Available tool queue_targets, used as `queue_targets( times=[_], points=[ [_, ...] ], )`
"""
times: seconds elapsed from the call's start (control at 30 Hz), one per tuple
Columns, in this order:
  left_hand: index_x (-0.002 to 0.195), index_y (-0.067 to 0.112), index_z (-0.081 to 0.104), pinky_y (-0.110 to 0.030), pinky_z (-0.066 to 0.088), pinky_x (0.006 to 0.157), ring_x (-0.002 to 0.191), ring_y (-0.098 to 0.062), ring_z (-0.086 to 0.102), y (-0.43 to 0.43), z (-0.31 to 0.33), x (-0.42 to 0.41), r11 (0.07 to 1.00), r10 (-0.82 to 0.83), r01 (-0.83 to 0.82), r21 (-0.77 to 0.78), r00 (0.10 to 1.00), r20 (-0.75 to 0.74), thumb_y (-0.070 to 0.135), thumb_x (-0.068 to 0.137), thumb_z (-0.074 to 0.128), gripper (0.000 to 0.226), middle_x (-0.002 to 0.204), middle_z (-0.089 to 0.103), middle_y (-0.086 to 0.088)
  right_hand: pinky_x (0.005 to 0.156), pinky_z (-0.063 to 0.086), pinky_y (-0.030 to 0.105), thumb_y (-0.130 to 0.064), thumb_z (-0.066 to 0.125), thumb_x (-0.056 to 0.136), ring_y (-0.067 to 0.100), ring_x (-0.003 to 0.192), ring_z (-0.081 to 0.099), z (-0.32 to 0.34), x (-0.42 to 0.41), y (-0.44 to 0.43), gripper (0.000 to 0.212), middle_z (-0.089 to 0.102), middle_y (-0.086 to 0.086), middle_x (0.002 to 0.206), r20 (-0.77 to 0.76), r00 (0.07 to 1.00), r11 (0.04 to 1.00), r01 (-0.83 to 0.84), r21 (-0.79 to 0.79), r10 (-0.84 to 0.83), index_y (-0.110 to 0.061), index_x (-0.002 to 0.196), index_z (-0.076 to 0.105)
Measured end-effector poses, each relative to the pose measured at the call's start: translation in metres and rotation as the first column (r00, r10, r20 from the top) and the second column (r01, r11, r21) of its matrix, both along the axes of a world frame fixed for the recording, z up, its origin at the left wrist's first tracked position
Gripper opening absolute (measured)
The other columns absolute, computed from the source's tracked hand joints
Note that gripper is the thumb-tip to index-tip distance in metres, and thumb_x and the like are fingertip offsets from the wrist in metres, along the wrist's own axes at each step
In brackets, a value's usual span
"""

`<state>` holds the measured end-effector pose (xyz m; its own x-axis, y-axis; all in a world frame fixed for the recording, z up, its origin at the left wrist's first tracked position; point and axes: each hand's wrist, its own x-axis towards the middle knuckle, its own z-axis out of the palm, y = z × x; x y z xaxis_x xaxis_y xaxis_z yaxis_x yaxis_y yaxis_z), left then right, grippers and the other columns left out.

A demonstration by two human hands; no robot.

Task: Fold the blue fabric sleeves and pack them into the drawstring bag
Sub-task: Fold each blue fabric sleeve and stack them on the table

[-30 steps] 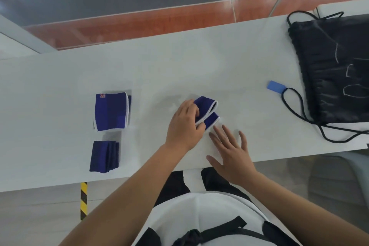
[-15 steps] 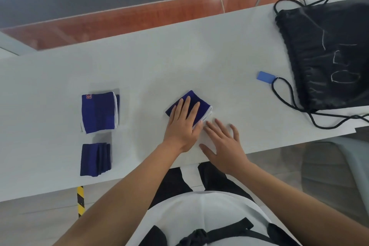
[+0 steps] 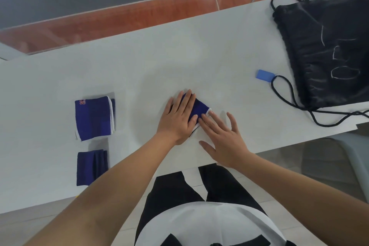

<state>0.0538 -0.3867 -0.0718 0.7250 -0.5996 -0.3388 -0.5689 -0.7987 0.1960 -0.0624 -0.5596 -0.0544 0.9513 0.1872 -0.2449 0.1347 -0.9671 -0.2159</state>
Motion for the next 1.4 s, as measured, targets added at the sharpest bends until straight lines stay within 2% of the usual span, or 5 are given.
queue_targets(
  times=[0.33,0.63,0.87,1.03,1.4],
  points=[
    [0.158,0.023,-0.013,-0.044,-0.002,0.125,0.153,-0.02,-0.018,-0.006,0.029,0.014,0.997,0.018,0.0,0.083,0.976,-0.217,0.049,0.103,0.025,0.072,0.166,-0.022,0.003,0.12,0.0,0.059,-0.056,0.028,0.097,0.013,0.155,0.005,0.012,0.007,0.0,0.069,0.02,-0.007,0.167,-0.102,0.995,1.0,0.002,0.021,0.001,-0.026,0.158,0.023],
    [0.123,0.014,0.059,-0.037,0.051,0.088,0.111,-0.028,0.058,0.008,0.051,0.005,0.645,0.687,-0.757,-0.104,0.634,-0.356,0.02,0.081,0.073,0.045,0.121,0.062,-0.008,0.124,0.006,0.047,-0.049,0.045,0.099,0.02,0.155,0.005,0.041,0.002,-0.005,0.062,0.006,-0.004,0.169,-0.228,0.964,0.964,0.18,0.193,-0.135,-0.031,0.155,0.028],
    [0.101,0.009,0.065,-0.045,0.06,0.083,0.095,-0.03,0.07,0.02,0.088,-0.003,0.358,0.602,-0.911,-0.204,0.393,-0.695,0.003,0.077,0.074,0.027,0.102,0.069,-0.01,0.104,0.045,0.041,-0.036,0.074,0.087,0.022,0.127,0.052,0.071,0.034,-0.011,0.062,0.046,0.003,0.15,-0.472,0.746,0.507,0.665,0.548,-0.47,-0.02,0.142,0.05],
    [0.109,0.007,0.063,-0.034,0.062,0.075,0.099,-0.028,0.071,0.052,0.139,-0.027,0.2,0.434,-0.928,-0.315,0.372,-0.82,0.0,0.083,0.074,0.029,0.112,0.07,-0.014,0.101,0.049,0.046,-0.038,0.087,0.07,0.026,0.12,0.059,0.089,0.06,0.016,0.086,0.062,0.004,0.134,-0.825,0.546,0.071,0.838,0.542,-0.146,-0.021,0.143,0.045],
    [0.128,0.015,0.054,-0.047,0.057,0.096,0.111,-0.026,0.069,0.15,0.151,-0.072,-0.018,0.335,-0.98,-0.197,0.18,-0.925,0.011,0.085,0.078,0.049,0.124,0.067,-0.009,0.096,0.052,0.047,-0.009,0.065,0.089,0.033,0.103,0.067,0.089,0.08,0.102,0.04,0.067,0.022,0.128,-0.878,0.452,0.064,0.883,0.466,0.157,0.0,0.128,0.063]
  ],
)
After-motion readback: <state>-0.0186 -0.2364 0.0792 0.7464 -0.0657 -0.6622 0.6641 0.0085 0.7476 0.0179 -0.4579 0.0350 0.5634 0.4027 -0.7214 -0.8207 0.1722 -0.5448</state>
